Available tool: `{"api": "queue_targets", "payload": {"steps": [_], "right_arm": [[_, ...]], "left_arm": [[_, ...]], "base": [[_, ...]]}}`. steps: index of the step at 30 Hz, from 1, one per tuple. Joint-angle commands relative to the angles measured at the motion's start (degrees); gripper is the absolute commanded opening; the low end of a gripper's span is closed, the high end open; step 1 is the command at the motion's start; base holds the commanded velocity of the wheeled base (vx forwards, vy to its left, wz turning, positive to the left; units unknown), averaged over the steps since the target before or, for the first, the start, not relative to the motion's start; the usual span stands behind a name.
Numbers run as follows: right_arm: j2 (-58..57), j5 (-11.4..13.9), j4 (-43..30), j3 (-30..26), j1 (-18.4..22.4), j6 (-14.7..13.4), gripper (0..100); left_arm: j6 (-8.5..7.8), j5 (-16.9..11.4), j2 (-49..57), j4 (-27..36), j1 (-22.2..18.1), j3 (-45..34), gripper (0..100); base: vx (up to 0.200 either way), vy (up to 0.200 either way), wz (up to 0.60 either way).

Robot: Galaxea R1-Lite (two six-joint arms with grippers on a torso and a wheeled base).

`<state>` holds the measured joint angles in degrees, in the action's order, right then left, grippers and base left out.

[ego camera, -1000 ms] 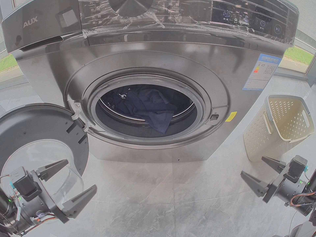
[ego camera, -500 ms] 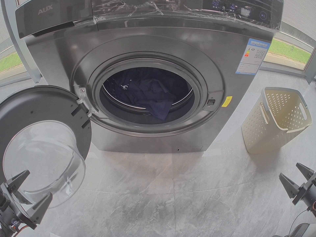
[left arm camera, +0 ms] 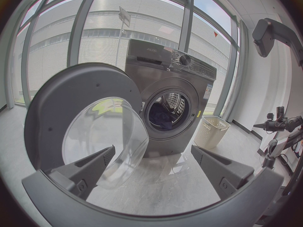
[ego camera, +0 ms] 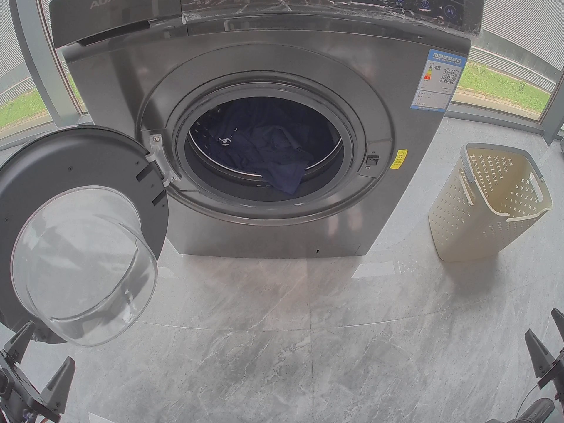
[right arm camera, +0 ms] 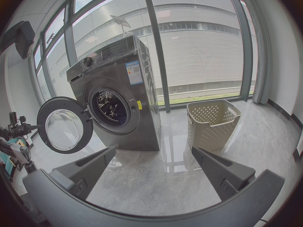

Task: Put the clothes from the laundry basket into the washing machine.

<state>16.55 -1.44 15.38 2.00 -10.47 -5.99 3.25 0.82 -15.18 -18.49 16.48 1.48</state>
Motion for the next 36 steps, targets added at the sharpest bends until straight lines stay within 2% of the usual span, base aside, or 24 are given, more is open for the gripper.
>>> {"api": "queue_targets", "payload": {"steps": [1, 5, 6, 8, 10, 12, 14, 15, 17, 19, 21, 22, 25, 27, 28, 33, 36], "right_arm": [[-7.0, 0.1, -2.6, 1.8, 2.5, 0.1, 100], [-10.0, 0.2, -5.9, 1.4, 4.4, 0.2, 100], [-11.0, 0.0, -8.1, 0.7, 5.1, 0.1, 100], [-11.0, -0.2, -8.1, 0.4, 5.1, 0.1, 100], [-11.0, -2.1, -8.5, -1.5, 5.2, 0.1, 100], [-10.9, -4.5, -12.5, -2.0, 5.2, 1.6, 100], [-11.5, -4.4, -16.2, -0.9, 6.4, 2.6, 100], [-12.0, -3.7, -17.5, -0.4, 8.6, 3.1, 100], [-13.6, -2.3, -17.8, -0.6, 12.2, 4.4, 100], [-15.5, -0.6, -18.3, -0.9, 11.8, 6.0, 100], [-16.4, -0.4, -17.4, -1.2, 11.0, 5.9, 100], [-16.4, -0.4, -17.2, -1.3, 11.0, 5.6, 100], [-16.4, -0.6, -16.8, -1.5, 11.0, 5.3, 100], [-16.4, -0.1, -15.8, -1.7, 10.9, 5.5, 100], [-16.5, 0.0, -16.0, -1.7, 10.9, 5.5, 100], [-16.4, 0.7, -15.7, -1.9, 11.2, 7.0, 100], [-16.5, 1.4, -15.6, -1.9, 10.9, 6.9, 100]], "left_arm": [[0.08, 0.1, 4.9, 1.6, -2.9, -1.2, 100], [0.17, -0.5, 8.9, 6.4, -4.9, -1.5, 100], [0.17, 0.0, 10.2, 8.8, -6.7, -1.5, 100], [0.17, 0.2, 10.1, 9.3, -7.2, -1.5, 100], [0.26, 0.9, 10.0, 9.4, -8.4, -1.4, 100], [-0.18, 1.6, 10.3, 10.0, -11.0, -1.4, 100], [-0.44, 0.8, 11.3, 11.2, -14.7, -1.5, 100], [-0.44, 0.0, 12.8, 13.2, -17.0, -1.5, 100], [0.26, -0.4, 13.9, 15.7, -17.4, -1.4, 100], [0.44, 0.9, 13.7, 15.2, -17.1, -1.5, 100], [-0.27, 3.1, 14.7, 16.1, -16.7, -1.5, 100], [-0.18, 3.2, 15.2, 16.6, -16.4, -1.4, 100], [0.08, 2.3, 15.2, 17.6, -16.3, -1.3, 100], [-0.88, 1.3, 15.2, 18.1, -16.3, -1.5, 100], [-0.79, 1.1, 15.2, 18.4, -16.3, -1.5, 100], [-0.53, 0.9, 15.2, 18.4, -16.3, -1.5, 100], [-0.53, 0.9, 15.2, 18.5, -16.3, -1.4, 100]], "base": [[-0.200, 0.000, 0.00], [-0.200, 0.000, 0.00], [-0.200, 0.000, 0.00], [0.000, 0.000, 0.00], [0.000, 0.000, 0.00], [0.000, 0.000, 0.00], [0.000, 0.200, 0.00], [0.000, 0.200, 0.00], [0.000, 0.200, 0.00], [0.000, 0.200, 0.00], [0.000, 0.200, 0.00], [0.000, 0.200, 0.00], [0.000, 0.200, 0.00], [0.000, 0.200, 0.00], [0.000, 0.200, 0.00], [0.000, 0.200, 0.00], [0.000, 0.200, 0.00]]}}
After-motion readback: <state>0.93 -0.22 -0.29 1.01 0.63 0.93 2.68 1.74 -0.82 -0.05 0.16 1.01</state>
